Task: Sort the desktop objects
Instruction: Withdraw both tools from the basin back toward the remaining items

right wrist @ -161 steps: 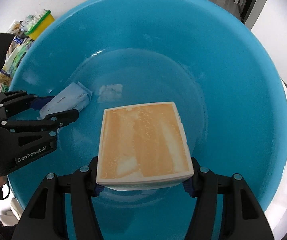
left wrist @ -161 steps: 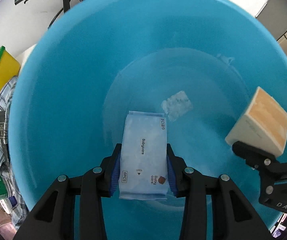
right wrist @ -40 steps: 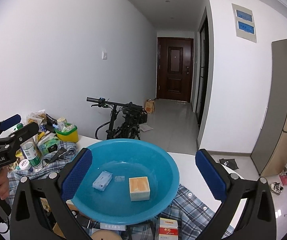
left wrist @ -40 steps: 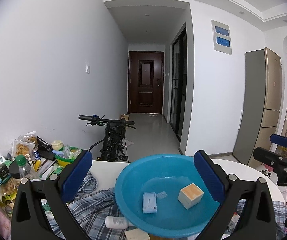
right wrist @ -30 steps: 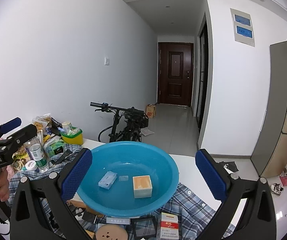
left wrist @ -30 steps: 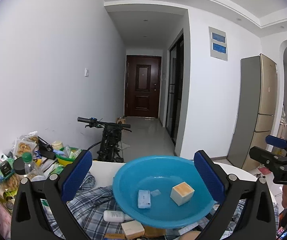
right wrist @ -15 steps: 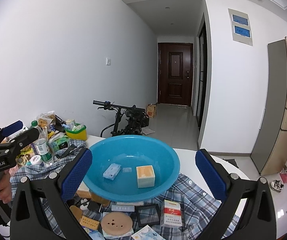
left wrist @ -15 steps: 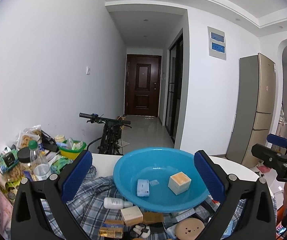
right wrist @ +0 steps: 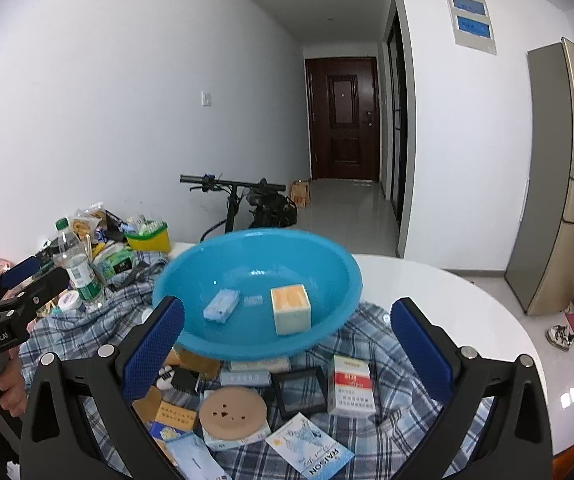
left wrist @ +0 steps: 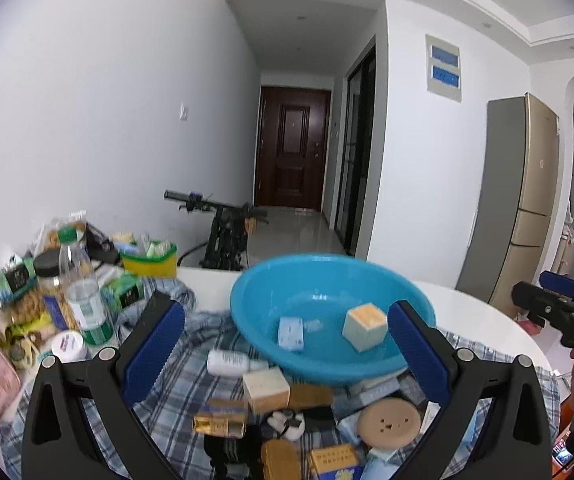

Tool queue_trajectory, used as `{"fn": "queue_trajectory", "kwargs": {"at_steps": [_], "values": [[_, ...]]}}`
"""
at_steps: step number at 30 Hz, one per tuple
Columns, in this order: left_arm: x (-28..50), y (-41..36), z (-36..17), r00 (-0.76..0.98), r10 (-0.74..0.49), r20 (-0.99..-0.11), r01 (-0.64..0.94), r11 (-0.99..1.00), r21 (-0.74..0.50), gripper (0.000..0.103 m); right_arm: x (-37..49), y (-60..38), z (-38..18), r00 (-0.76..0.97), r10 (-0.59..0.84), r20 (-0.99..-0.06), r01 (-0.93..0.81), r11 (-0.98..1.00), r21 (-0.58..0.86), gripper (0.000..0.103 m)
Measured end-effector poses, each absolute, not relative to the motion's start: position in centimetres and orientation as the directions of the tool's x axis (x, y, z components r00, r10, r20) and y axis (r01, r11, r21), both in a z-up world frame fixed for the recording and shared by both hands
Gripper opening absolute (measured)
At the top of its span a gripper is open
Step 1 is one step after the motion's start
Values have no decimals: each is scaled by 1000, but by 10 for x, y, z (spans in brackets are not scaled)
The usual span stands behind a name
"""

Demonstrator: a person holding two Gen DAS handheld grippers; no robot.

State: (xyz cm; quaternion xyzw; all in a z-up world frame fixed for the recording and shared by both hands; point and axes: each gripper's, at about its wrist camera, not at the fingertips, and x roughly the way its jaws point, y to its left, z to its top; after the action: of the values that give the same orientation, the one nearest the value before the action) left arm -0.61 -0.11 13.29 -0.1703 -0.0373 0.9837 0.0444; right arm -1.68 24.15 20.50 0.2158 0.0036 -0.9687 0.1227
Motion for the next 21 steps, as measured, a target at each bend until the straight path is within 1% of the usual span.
{"fn": "queue_trajectory", "kwargs": {"at_steps": [8, 17, 21], "values": [[-9, 3, 99, -912, 92, -399, -71, -995, -66, 103, -16, 250, 177, -856, -217, -470, 215, -975, 57, 103], [-8, 6, 58, -863, 114, -492, -73, -992, -103, 103, -13, 258, 141, -817, -203, -540, 193, -978, 75, 103], [-6, 12, 45, -843, 122, -525, -86, -992, -92, 103, -13, 263, 125, -796, -195, -573, 178, -980, 86, 103]]}}
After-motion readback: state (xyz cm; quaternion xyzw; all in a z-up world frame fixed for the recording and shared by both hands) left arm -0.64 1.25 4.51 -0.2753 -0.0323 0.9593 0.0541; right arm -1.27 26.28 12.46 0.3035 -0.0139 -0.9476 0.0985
